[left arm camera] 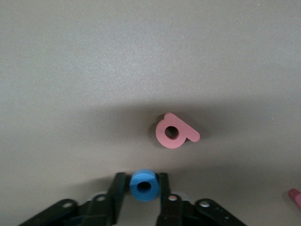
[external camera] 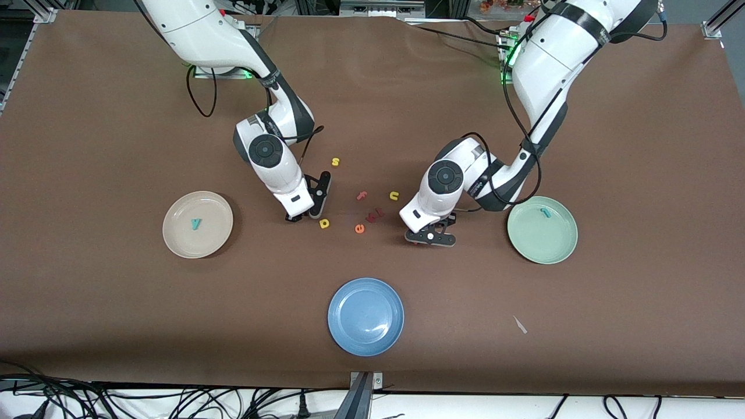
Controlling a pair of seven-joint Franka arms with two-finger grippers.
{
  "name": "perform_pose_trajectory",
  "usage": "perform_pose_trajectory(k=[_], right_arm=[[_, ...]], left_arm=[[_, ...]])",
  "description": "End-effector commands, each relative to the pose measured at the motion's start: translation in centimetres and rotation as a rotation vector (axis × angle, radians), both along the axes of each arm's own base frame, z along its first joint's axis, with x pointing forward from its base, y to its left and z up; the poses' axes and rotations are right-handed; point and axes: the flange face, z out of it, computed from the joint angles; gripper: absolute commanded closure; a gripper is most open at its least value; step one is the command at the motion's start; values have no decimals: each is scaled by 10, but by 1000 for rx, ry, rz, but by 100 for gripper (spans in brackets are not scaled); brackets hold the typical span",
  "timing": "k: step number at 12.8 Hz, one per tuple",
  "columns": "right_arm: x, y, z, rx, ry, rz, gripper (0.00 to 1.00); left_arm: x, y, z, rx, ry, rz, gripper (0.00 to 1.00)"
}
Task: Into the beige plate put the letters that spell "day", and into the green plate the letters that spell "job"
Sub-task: 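Release the green b and blue o onto the white and green plates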
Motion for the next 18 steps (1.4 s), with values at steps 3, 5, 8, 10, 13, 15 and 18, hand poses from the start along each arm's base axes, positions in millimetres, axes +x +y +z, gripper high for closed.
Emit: perform_pose_trajectory(k=[3, 5, 8, 10, 13, 15, 18], right_arm=[[23, -25, 54, -40, 54, -159, 100], [42, -75, 79, -87, 118, -305, 100], [65, -166, 85, -75, 166, -530, 100], [69, -217, 75, -89, 182, -691, 100], [78, -277, 58, -89, 195, -893, 100], [79, -274, 61, -75, 198, -904, 3], [81, -205, 83, -43, 194, -995, 0]], left_arm=[[14, 10, 10, 17, -27, 1, 100], [21, 25, 19, 42, -15, -5, 100], [26, 45, 45, 99, 21, -61, 100], [39, 72, 63, 109, 14, -28, 100], [39, 109, 84, 191, 94, 1, 100], [45, 141, 89, 219, 135, 25, 100], [62, 215, 81, 195, 186, -29, 99]])
